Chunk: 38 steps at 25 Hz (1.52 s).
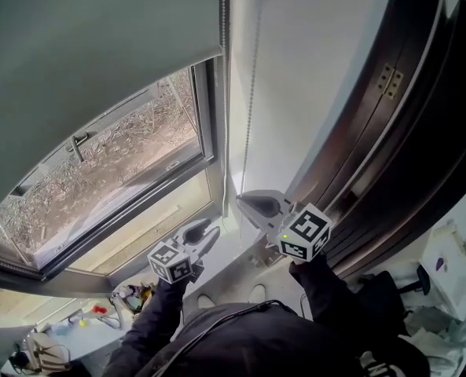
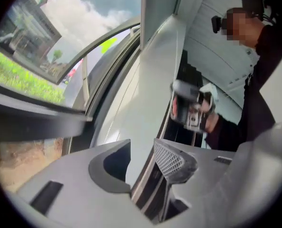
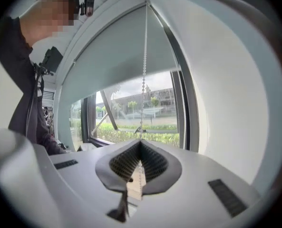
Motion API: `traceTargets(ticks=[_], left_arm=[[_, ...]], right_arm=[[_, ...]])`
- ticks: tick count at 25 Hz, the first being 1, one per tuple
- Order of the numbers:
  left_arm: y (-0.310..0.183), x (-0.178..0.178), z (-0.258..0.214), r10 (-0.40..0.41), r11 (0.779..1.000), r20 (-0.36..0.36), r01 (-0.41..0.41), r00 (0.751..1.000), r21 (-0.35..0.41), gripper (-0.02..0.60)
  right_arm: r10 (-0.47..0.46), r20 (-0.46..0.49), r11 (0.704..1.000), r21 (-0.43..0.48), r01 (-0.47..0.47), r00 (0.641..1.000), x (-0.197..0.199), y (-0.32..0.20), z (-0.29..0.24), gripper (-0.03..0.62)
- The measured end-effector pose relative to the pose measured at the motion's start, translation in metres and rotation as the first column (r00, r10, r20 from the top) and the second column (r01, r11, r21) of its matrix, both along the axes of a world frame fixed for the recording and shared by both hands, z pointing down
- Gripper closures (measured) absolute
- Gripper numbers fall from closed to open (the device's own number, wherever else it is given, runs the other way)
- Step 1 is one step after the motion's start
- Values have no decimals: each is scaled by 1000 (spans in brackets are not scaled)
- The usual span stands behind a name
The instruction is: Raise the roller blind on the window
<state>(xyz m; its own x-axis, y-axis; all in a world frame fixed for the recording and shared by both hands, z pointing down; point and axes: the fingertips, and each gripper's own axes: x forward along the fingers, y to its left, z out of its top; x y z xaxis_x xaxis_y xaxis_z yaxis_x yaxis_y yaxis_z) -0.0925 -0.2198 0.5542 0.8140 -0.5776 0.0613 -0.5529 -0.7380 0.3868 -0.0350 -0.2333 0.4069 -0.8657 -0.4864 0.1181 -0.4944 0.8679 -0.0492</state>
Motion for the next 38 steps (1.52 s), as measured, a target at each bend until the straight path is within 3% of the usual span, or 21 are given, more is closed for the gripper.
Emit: traceTargets(ticks=[4, 8, 12, 22, 24, 25, 33, 34, 36, 38], left_arm=[[-11, 9, -109, 21, 976, -28, -14, 999, 216, 421], [2, 38, -176, 95, 934, 29, -99, 995, 344, 405], [11, 52, -193, 139, 922, 31, -140, 990, 362, 399], [-2, 46, -200, 81, 923, 53, -95, 995, 373, 404], [-4, 45, -198, 65, 926, 63, -83, 996, 368, 526], [-4, 45, -197, 70, 929, 59, -86, 996, 360, 548], [-2, 50, -195, 140, 941, -24, -125, 990, 315, 572], [-1, 49, -195, 134, 941, -23, -120, 991, 317, 572], [0, 48, -191, 110, 941, -5, -103, 994, 321, 572], [0, 48, -179, 102, 945, 23, -104, 995, 310, 574]], right_arm=[[-53, -177, 983, -182, 20, 983, -16, 13, 128, 589], [-112, -210, 937, -348, 33, 971, -30, 41, 216, 589], [-130, -202, 927, -372, 47, 971, -38, 45, 227, 589], [-130, -200, 928, -369, 49, 971, -36, 48, 226, 589], [-132, -196, 928, -369, 52, 972, -36, 49, 225, 589], [-133, -194, 928, -369, 54, 972, -37, 49, 225, 589], [-170, -208, 931, -356, 87, 963, -34, 53, 225, 588], [-192, -194, 926, -360, 112, 962, -34, 55, 222, 555], [-227, -108, 913, -370, 173, 968, -33, 56, 206, 296], [-226, 7, 921, -325, 216, 974, -26, 51, 172, 283]])
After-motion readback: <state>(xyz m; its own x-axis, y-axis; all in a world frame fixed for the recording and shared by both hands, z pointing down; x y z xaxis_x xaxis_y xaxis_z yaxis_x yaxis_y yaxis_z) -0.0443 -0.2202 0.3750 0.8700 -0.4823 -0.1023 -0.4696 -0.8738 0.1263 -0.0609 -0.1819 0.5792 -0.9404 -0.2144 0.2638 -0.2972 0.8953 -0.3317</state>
